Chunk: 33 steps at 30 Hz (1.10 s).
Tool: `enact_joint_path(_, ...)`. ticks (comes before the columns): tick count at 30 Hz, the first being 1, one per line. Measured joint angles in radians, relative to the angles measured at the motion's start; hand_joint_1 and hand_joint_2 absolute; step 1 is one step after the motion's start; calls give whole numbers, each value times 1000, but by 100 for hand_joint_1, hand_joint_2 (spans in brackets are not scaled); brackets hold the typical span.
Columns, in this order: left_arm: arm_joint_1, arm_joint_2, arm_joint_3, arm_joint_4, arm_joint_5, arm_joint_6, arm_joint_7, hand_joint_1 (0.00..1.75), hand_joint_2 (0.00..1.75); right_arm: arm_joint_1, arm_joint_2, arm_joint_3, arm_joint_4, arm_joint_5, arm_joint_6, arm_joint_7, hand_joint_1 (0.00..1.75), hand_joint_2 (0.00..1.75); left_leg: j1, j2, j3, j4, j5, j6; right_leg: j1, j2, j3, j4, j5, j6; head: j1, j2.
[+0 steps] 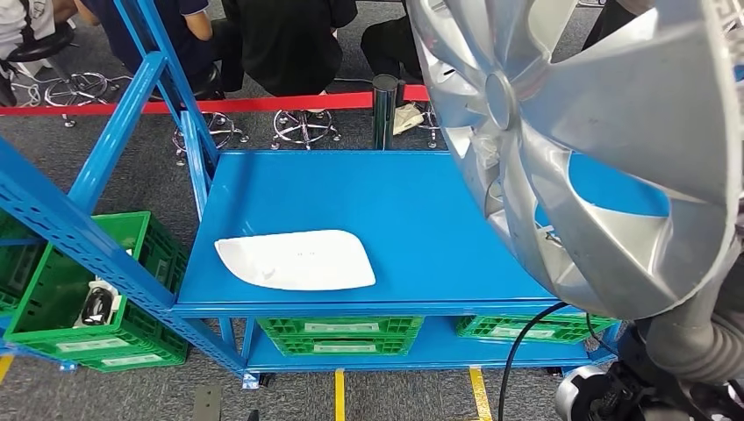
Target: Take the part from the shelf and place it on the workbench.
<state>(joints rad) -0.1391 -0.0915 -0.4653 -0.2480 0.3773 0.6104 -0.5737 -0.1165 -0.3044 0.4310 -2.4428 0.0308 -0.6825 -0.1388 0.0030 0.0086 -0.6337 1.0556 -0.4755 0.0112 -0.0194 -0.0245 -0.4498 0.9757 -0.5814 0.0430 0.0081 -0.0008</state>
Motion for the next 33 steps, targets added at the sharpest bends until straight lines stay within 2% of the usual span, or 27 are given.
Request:
enact_joint_path(8, -2, -8, 0, -6, 50, -63, -38, 0, 175, 25, 25, 21, 21, 48, 0, -37, 175, 175, 0, 0, 0, 0, 0, -1, 0, 0, 0, 0, 0, 0, 0, 0)
enact_joint_path(13, -12, -7, -2, -13, 35, -44, -16, 0, 175, 29, 39, 26, 42, 63, 0, -27, 175, 175, -5, -1, 0, 2, -3, 10, -3, 0, 3, -7, 5, 10, -3, 0)
enact_joint_path(15, -14, -6, -8, -15, 17, -15, 5, 0, 175, 31, 44, 26, 51, 59, 0, -26, 175, 175, 0, -2, 3, -10, 6, 16, -4, 4, -2, 8, -11, 14, -1, 0)
enact_joint_path(17, -14, -7, -18, -15, 2, 8, 27, 0, 175, 32, 46, 23, 60, 59, -1, -26, 175, 175, 4, -2, 5, -19, 12, 20, -6, 12, -37, 91, -68, 15, 5, 0)
enact_joint_path(19, -11, -7, -29, -15, -5, 21, 42, 0, 175, 33, 47, 21, 68, 60, -1, -24, 175, 175, 3, -2, 4, -20, 13, 21, -6, 16, -95, 223, -130, 18, 10, 0)
enact_joint_path(20, -10, -7, -34, -14, -8, 24, 49, 0, 175, 33, 47, 21, 72, 61, -1, -23, 175, 175, 2, -2, 3, -19, 13, 21, -6, 16, -116, 266, -137, 19, 10, 0)
enact_joint_path(21, -8, -7, -39, -14, -12, 27, 59, 0, 175, 33, 47, 21, 76, 63, -1, -21, 175, 175, 2, -3, 3, -19, 14, 19, -7, 16, -122, 275, -124, 19, 10, 0)
enact_joint_path(22, -8, -7, -45, -14, -19, 31, 72, 0, 175, 32, 48, 21, 79, 65, -1, -18, 175, 175, 3, -5, 3, -19, 15, 17, -7, 16, -111, 245, -91, 18, 11, 0)
enact_joint_path(23, -7, -7, -52, -14, -29, 35, 87, 0, 175, 30, 48, 20, 81, 68, -1, -16, 175, 175, 3, -7, 3, -19, 17, 14, -8, 17, -87, 185, -47, 17, 11, 0)
enact_joint_path(25, -5, -7, -71, -13, -52, 49, 125, 0, 175, 24, 49, 19, 84, 69, -1, -14, 175, 175, 2, -10, -2, -18, 24, 3, -7, 23, -37, 65, 10, 9, 11, 0)
enact_joint_path(26, -2, -7, -80, -13, -62, 56, 142, 0, 175, 20, 49, 18, 85, 67, -1, -14, 175, 175, 1, -11, -5, -18, 29, -5, -5, 26, -25, 31, 20, 4, 10, 0)
enact_joint_path(29, 11, -4, -107, -10, -79, 67, 177, 0, 175, 12, 53, 13, 93, 58, -1, -20, 175, 175, 5, -10, -13, -20, 43, -30, 0, 27, -34, 19, 32, -17, 5, 0)
enact_joint_path(30, 16, -3, -115, -8, -84, 69, 190, 0, 175, 9, 55, 12, 95, 56, -1, -24, 175, 175, 6, -9, -18, -13, 32, -36, 0, 25, -40, 16, 39, -27, 2, 0)
enact_joint_path(31, 19, -1, -123, -6, -90, 72, 206, 0, 175, 5, 57, 10, 97, 55, -1, -28, 175, 175, 7, -8, -28, 11, 5, -41, -1, 22, -47, 14, 48, -37, -2, 0)
enact_joint_path(33, 25, 6, -142, -4, -105, 78, 235, 0, 175, -5, 63, 4, 99, 53, -1, -33, 175, 175, 8, -7, -62, 112, -83, -48, -1, 16, -65, 12, 63, -50, -12, 0)
